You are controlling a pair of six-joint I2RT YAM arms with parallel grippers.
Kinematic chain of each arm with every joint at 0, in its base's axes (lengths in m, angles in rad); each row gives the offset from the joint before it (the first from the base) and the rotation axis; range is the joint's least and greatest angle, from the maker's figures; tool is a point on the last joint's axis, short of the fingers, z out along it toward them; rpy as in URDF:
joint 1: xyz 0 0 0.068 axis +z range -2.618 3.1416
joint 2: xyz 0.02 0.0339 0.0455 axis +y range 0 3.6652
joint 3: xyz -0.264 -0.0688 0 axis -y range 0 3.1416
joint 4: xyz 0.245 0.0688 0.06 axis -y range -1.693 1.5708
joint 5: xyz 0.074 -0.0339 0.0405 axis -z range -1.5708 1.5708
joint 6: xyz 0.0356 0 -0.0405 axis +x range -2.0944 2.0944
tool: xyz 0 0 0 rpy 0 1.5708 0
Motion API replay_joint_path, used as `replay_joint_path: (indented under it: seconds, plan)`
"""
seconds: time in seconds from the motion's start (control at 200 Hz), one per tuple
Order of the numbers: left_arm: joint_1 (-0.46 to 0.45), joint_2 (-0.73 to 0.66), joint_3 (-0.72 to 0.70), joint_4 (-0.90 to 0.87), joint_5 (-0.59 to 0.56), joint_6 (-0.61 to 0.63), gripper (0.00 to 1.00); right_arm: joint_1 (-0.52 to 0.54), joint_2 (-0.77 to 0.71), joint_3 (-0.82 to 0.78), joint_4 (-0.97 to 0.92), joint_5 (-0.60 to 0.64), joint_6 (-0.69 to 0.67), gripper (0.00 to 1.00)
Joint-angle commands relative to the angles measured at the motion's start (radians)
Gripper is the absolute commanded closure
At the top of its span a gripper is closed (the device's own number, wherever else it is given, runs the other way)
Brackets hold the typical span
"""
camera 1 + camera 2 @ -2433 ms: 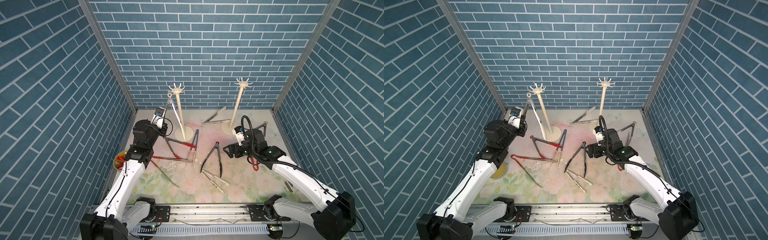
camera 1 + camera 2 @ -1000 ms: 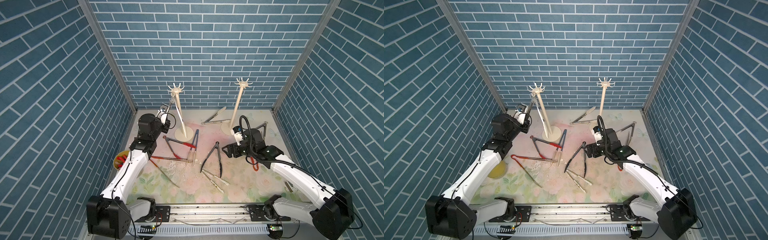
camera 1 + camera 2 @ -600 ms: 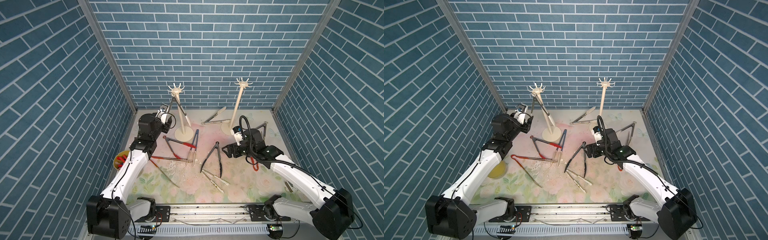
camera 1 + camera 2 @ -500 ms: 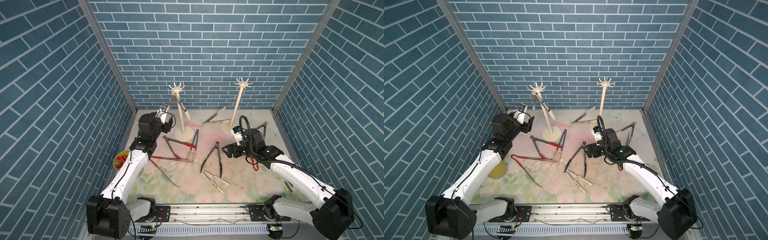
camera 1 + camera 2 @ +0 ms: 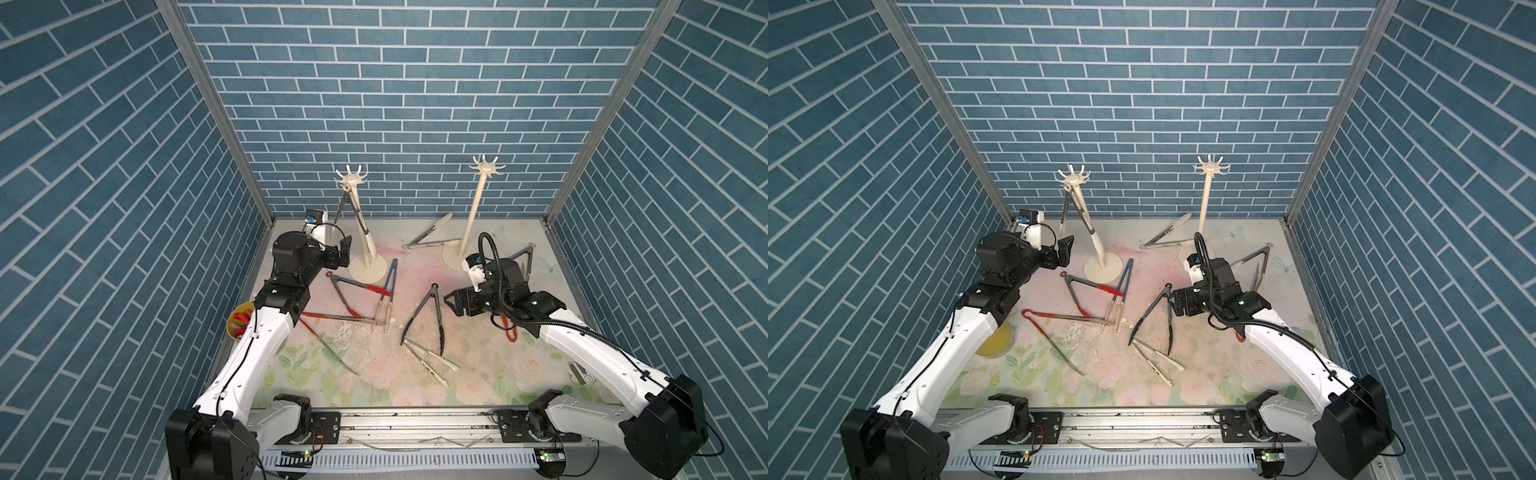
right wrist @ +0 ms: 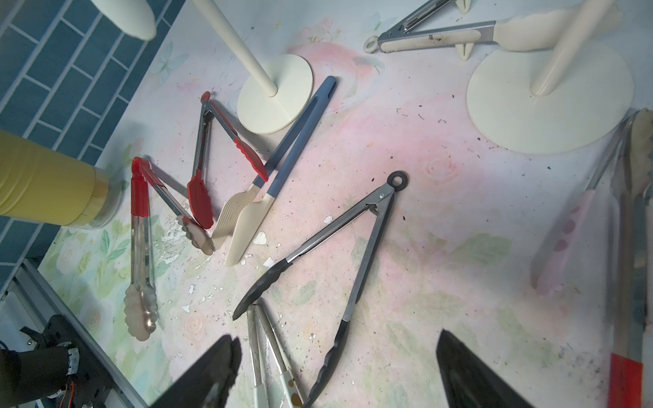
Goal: Hang food tongs on kitchen utensil racks
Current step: Hang the food tongs on the rack, then pick up the food tongs from the center of the board.
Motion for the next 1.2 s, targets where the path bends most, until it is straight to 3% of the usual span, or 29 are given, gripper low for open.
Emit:
replay_joint_path:
  seconds: [0.0,0.27,0.54,0.83,1.195]
  plan:
    - [-0.005,-0.075,-0.020,-0.082,0.019,-0.086,0.01,0.015,0.060,-0.015,-0.037,0.012,0.068,0.13]
    - [-0.006,-0.285,-0.083,-0.227,0.049,-0.063,0.01,0.071,0.267,0.041,-0.052,0.056,0.109,0.26]
    - [-0.008,-0.469,-0.134,-0.309,0.176,-0.045,0.01,0.105,0.470,0.162,-0.077,0.134,0.128,0.43]
    - [-0.007,-0.685,-0.215,-0.248,0.342,-0.046,0.01,0.107,0.595,0.236,-0.083,0.178,0.139,0.63]
    - [-0.008,-0.889,-0.364,-0.046,0.408,-0.087,0.01,0.108,0.671,0.280,-0.089,0.215,0.129,0.82]
